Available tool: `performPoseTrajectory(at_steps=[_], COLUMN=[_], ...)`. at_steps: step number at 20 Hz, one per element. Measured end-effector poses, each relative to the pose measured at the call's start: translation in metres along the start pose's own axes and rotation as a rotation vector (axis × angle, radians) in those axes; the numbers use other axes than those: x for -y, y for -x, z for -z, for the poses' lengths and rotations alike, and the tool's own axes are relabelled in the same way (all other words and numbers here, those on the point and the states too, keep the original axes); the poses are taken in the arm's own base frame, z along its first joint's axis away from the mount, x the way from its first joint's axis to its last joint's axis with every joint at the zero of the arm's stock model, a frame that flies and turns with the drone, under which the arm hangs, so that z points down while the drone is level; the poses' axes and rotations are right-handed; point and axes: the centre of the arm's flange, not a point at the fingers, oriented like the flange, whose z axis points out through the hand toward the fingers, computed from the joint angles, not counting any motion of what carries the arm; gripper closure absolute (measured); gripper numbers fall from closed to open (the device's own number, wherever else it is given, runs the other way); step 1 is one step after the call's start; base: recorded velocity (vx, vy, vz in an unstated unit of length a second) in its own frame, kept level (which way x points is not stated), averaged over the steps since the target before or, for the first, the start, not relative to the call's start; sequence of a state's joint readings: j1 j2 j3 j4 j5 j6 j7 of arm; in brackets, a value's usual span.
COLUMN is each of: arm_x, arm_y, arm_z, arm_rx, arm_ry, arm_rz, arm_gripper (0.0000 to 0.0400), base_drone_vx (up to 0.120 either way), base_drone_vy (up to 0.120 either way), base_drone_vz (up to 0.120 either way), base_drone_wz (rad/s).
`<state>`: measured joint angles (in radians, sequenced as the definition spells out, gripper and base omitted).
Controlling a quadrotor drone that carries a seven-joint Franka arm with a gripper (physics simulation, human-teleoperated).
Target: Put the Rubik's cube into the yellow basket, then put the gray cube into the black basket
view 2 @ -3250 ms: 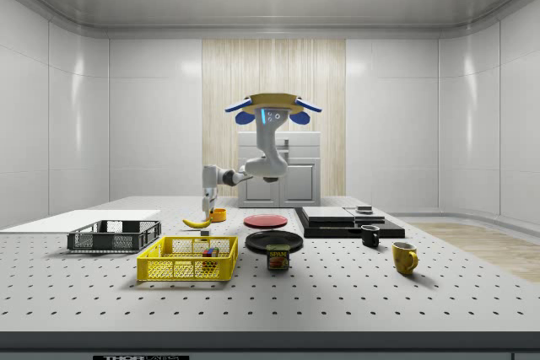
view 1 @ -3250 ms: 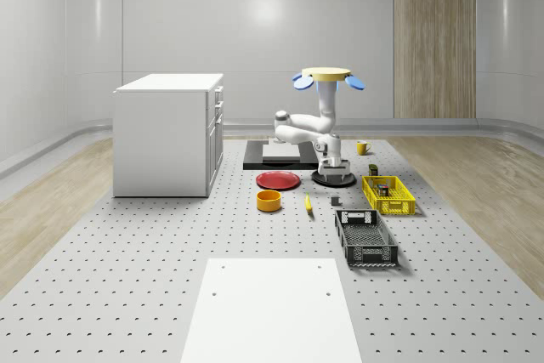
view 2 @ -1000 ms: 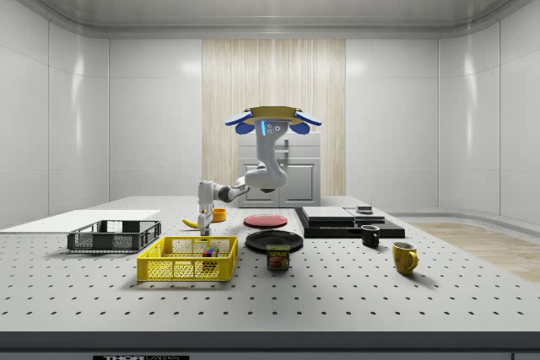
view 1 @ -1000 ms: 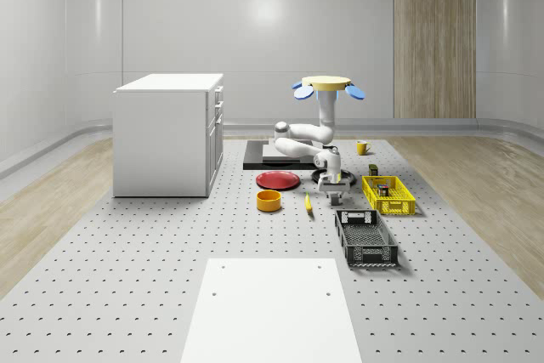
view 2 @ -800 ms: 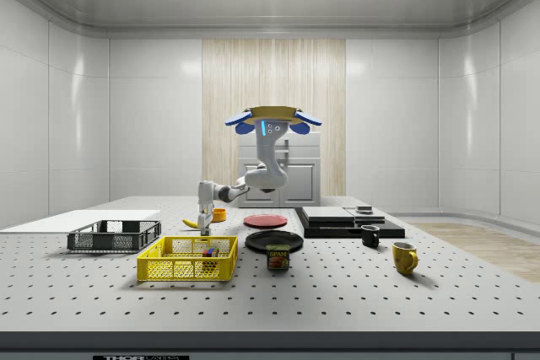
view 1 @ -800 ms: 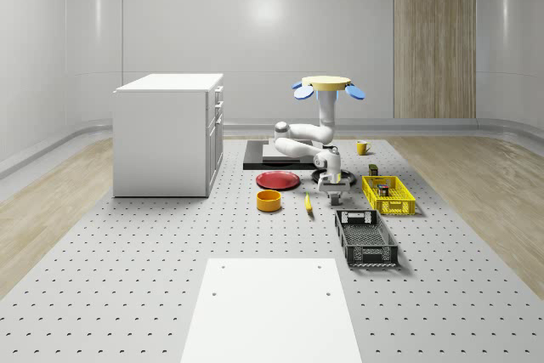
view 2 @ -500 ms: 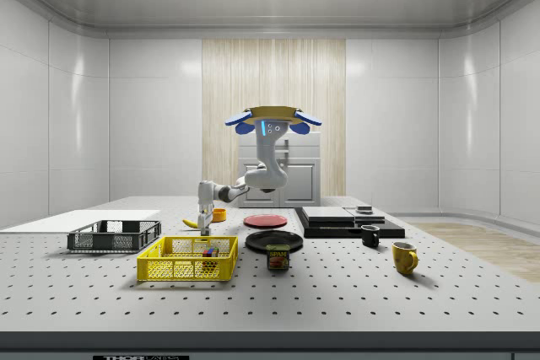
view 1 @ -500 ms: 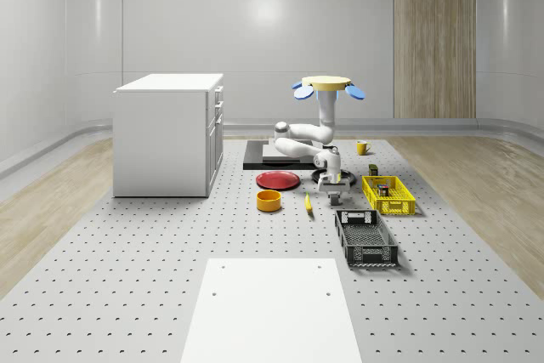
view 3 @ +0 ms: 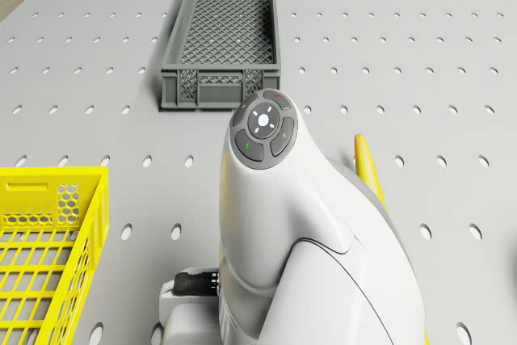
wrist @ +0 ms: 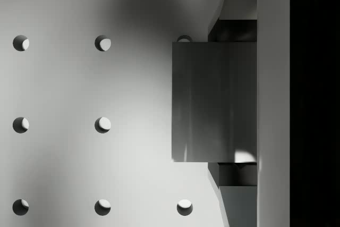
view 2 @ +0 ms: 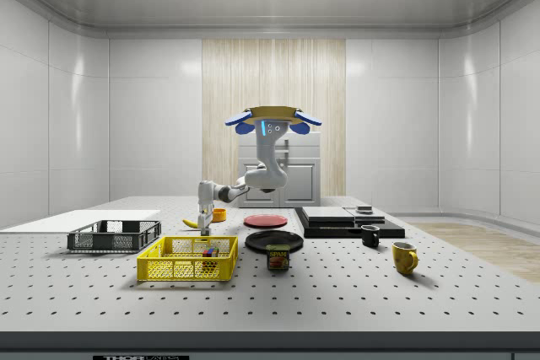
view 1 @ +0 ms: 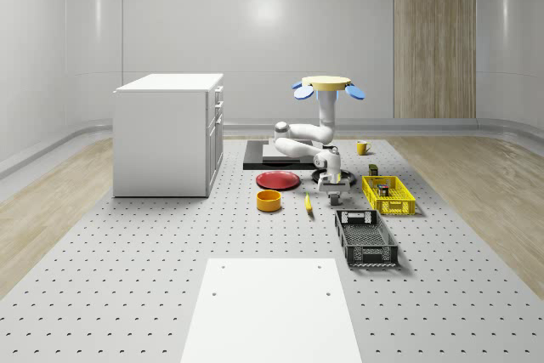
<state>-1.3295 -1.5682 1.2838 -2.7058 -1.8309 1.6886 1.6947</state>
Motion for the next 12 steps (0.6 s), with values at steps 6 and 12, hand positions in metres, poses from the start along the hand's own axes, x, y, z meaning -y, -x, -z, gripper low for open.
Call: performPoseTrajectory(at_steps=[6, 12], arm_x=[0.000, 0.000], arm_y=[0.000, 0.000], arm_z=[0.017, 0.029], arm_rx=[0.000, 0.000], arm_ry=[0.000, 0.000], arm_rz=[0.000, -0.001], arm_gripper=[0.0149, 0.0149], base_drone_vx=[0.000, 0.000], base_drone_vy=[0.000, 0.000], base_drone_vz=[0.047, 0.120], base_drone_wz=[0.000, 0.000])
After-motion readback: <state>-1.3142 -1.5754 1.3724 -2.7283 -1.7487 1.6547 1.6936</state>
